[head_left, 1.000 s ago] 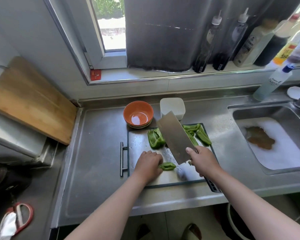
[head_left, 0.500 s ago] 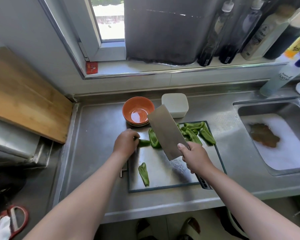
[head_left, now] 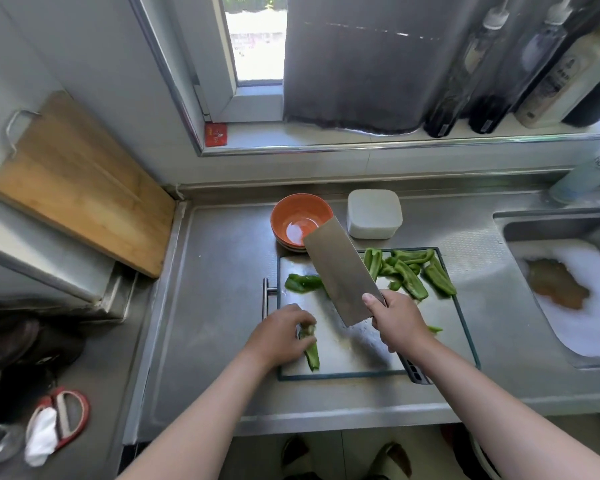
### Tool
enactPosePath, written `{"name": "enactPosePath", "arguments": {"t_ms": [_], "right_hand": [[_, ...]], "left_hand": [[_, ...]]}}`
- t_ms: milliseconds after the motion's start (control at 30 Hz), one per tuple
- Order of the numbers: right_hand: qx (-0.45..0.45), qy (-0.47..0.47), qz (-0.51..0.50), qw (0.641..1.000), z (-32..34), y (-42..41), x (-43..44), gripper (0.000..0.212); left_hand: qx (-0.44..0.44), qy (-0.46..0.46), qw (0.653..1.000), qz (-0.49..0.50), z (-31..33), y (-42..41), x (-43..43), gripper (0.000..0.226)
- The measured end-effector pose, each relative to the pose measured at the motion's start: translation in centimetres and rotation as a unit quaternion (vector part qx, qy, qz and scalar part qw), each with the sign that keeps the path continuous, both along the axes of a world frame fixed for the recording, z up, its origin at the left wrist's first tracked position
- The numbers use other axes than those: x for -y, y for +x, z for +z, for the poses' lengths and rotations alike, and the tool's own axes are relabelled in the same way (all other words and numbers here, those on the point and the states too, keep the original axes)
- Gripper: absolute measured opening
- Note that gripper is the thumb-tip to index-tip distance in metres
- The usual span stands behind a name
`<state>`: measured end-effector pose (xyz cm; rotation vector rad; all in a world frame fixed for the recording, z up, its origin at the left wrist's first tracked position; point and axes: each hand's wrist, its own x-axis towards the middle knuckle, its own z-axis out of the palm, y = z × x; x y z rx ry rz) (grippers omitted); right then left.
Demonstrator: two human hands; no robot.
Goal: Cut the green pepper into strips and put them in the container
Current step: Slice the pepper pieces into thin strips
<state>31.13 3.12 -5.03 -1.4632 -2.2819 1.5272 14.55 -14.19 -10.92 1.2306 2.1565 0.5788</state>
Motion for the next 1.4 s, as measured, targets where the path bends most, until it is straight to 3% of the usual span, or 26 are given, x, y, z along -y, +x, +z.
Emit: {"name": "enactPosePath", "arguments": {"t_ms": [233, 433, 500, 633, 1000, 1167, 1267, 1400], "right_hand": [[0.012, 0.015, 0.010, 1.000, 0.1, 1.9, 1.1, 0.040], [0.054, 0.069, 0.032, 0.996, 0.1, 4.5, 1.7, 0.035], [0.077, 0.106, 0.056, 0.990, 0.1, 4.7, 2.1, 0.035], [0.115, 0.170, 0.123, 0.971, 0.0, 4.8, 3.0, 0.030], [0.104, 0.196, 0.201, 0.954, -0.1, 5.5, 3.8, 0.023], [0.079, 0.322, 0.221, 0.917, -0.9, 6.6, 3.6, 0.032], [0.038, 0.391, 0.239, 0.888, -1.2, 7.1, 3.7, 0.025], [0.054, 0.428, 0.269, 0.861, -1.0, 7.2, 3.6, 0.021]], "left_hand": [[0.050, 0.071, 0.987, 0.132, -1.3, 1.0, -1.6, 0.014], [-0.036, 0.109, 0.975, 0.190, -0.5, 3.4, -0.8, 0.020], [-0.074, 0.118, 0.982, 0.129, -0.1, 4.5, 0.3, 0.025], [-0.137, 0.044, 0.989, -0.038, -0.5, 6.2, 1.1, 0.056], [-0.209, 0.081, 0.972, -0.072, -1.1, 5.7, 1.3, 0.040], [-0.235, 0.137, 0.957, -0.105, -1.3, 5.7, 1.1, 0.023], [-0.228, 0.133, 0.959, -0.104, -1.5, 5.1, 0.6, 0.024], [-0.215, 0.113, 0.964, -0.106, -0.8, 4.9, 0.7, 0.040]]}}
